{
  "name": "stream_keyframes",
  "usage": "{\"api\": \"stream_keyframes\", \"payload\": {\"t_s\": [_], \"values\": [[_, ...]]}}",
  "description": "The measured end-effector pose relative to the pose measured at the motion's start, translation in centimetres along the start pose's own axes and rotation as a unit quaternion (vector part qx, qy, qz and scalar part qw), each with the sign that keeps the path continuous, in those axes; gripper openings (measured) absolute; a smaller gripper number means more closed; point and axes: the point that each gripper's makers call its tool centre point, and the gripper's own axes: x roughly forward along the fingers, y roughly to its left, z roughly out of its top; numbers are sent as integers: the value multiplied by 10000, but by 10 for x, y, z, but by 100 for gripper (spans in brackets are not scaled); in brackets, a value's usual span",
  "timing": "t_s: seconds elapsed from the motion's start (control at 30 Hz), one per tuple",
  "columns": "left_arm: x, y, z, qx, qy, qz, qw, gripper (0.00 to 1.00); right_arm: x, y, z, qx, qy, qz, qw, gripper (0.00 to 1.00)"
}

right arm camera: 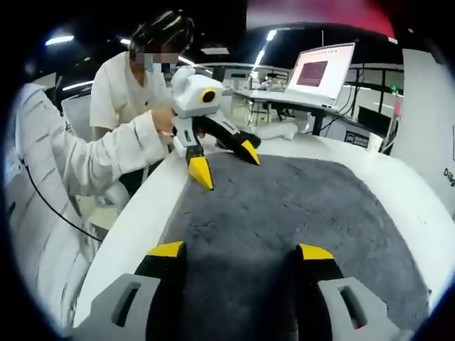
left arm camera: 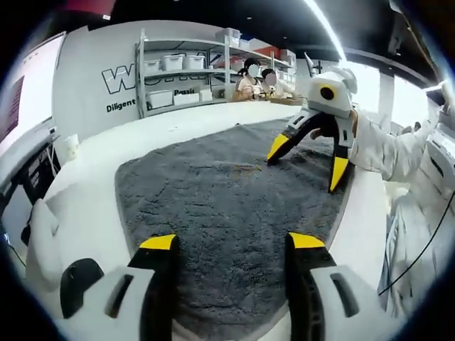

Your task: Open the folded towel by lifting each exposed corner and separating the folded layers until the towel lies flat within the target outline without major curled edges

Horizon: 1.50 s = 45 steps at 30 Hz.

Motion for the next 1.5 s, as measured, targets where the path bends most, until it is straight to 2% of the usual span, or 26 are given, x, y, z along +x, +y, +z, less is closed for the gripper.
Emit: {"api": "stream_keyframes", "payload": {"t_s": [0.13,0.23,0.7,1.23,1.5], "values": [[0,-1,0,10,12,-19,10000,59,-12,-3,-15,136,124,-74,9998,59],[-1,0,0,19,18,-36,10000,59,-13,-5,-20,225,156,-113,9996,59],[-2,2,-2,9,130,-49,9999,60,-17,0,-25,321,151,62,9994,59],[-3,1,-2,3,133,-49,9999,59,-26,3,-29,287,147,42,9995,59],[-3,1,-2,12,257,-65,9996,58,-36,4,-36,346,165,-23,9993,58]]}}
